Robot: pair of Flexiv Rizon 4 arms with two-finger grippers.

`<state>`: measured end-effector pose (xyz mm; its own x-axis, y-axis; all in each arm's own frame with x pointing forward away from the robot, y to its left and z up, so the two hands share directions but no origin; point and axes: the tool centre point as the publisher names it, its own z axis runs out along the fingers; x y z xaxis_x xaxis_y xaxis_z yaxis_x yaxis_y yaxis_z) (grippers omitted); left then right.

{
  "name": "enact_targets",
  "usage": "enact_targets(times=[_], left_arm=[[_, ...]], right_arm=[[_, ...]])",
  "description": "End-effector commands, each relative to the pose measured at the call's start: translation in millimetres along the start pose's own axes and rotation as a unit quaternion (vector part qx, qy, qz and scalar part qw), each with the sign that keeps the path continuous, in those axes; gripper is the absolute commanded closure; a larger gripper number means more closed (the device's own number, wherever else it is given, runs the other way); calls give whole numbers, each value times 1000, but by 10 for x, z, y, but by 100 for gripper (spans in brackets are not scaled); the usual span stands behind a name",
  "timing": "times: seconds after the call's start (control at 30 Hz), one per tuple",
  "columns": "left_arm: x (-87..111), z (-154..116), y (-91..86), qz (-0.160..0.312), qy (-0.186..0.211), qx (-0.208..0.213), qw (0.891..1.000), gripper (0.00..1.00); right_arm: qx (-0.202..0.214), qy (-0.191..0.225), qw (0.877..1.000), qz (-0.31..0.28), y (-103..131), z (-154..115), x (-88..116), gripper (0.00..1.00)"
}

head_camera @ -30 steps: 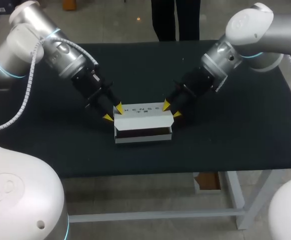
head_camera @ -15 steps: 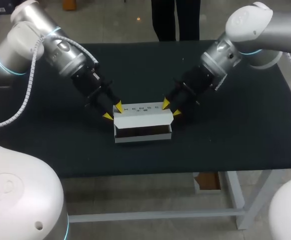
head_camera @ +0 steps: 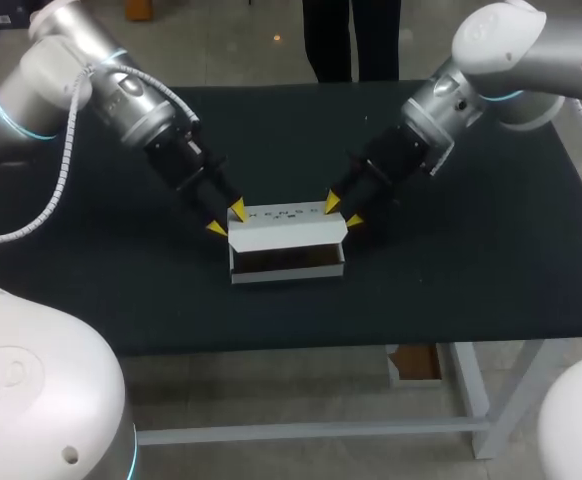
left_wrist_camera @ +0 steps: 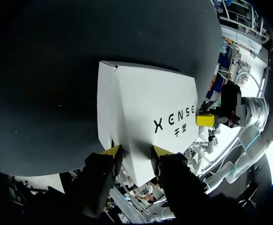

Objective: Assemble the packaging by folding the flat box into shape, placing the metal phone stand inside, and closing the box properly

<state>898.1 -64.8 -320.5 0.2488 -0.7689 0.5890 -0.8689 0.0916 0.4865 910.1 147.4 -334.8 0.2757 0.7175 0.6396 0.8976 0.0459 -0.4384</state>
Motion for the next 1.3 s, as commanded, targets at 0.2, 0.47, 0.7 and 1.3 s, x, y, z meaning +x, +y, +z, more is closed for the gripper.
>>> enact_targets(times=[0.2, 0.47, 0.7, 1.3], left_arm=[[37, 35, -74, -6, -4, -14, 1000, 59], [28, 38, -72, -7, -3, -13, 1000, 60], [21, 36, -69, -5, -2, -12, 1000, 59], [21, 36, -69, -5, -2, -12, 1000, 57]], right_arm=[[15, -1, 1000, 1, 81, 49, 42, 58], [17, -3, 1000, 1, 78, 50, 46, 55], [17, -3, 1000, 0, 76, 47, 48, 55], [17, -3, 1000, 0, 76, 47, 48, 59]])
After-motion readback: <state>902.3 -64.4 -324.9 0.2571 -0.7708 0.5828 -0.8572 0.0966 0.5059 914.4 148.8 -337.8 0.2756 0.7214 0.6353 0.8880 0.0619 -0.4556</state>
